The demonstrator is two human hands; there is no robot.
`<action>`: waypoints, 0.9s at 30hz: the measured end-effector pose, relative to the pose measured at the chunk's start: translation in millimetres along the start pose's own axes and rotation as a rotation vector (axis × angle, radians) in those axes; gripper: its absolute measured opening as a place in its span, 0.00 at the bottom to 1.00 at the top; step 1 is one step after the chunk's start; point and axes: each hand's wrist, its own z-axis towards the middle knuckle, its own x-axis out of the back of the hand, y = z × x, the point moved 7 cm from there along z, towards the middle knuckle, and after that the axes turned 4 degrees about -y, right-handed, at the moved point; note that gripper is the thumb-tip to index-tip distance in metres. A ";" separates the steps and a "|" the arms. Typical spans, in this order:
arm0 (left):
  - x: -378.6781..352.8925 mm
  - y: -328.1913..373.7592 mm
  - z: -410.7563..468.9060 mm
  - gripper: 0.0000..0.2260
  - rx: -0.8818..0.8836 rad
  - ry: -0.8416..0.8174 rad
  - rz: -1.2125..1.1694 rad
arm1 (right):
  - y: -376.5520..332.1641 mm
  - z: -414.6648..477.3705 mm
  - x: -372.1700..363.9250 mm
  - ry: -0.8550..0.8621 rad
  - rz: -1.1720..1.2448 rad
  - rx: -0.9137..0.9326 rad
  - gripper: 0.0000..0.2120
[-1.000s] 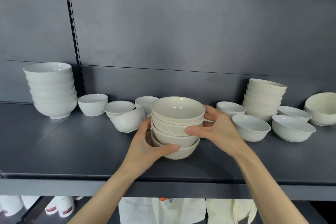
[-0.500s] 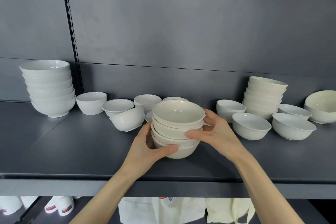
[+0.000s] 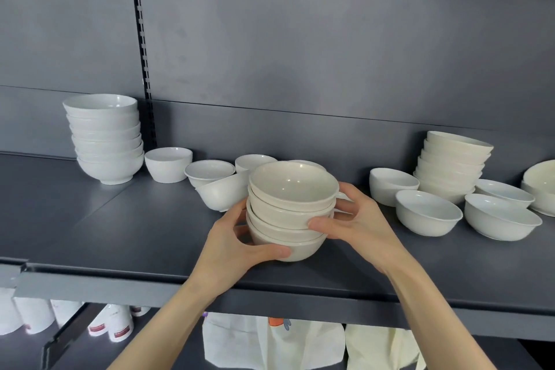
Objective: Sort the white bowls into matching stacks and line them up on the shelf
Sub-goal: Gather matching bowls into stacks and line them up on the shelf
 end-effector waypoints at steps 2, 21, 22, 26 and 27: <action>18.0 0.4 -8.2 0.39 0.001 0.025 0.011 | -3.9 3.9 -17.2 -0.036 0.019 0.012 0.29; 262.0 -49.1 -5.7 0.39 0.109 0.144 0.051 | -28.2 122.4 -245.6 -0.144 0.054 0.031 0.28; 271.3 -54.2 -0.3 0.39 0.118 0.134 0.049 | -27.6 128.6 -253.6 -0.137 0.052 0.027 0.28; 291.9 -67.0 18.1 0.39 0.128 0.082 0.043 | -24.9 148.0 -270.0 -0.106 0.033 0.001 0.28; 294.7 -69.8 21.9 0.39 0.131 0.070 0.044 | -23.8 151.4 -272.2 -0.100 0.031 -0.006 0.28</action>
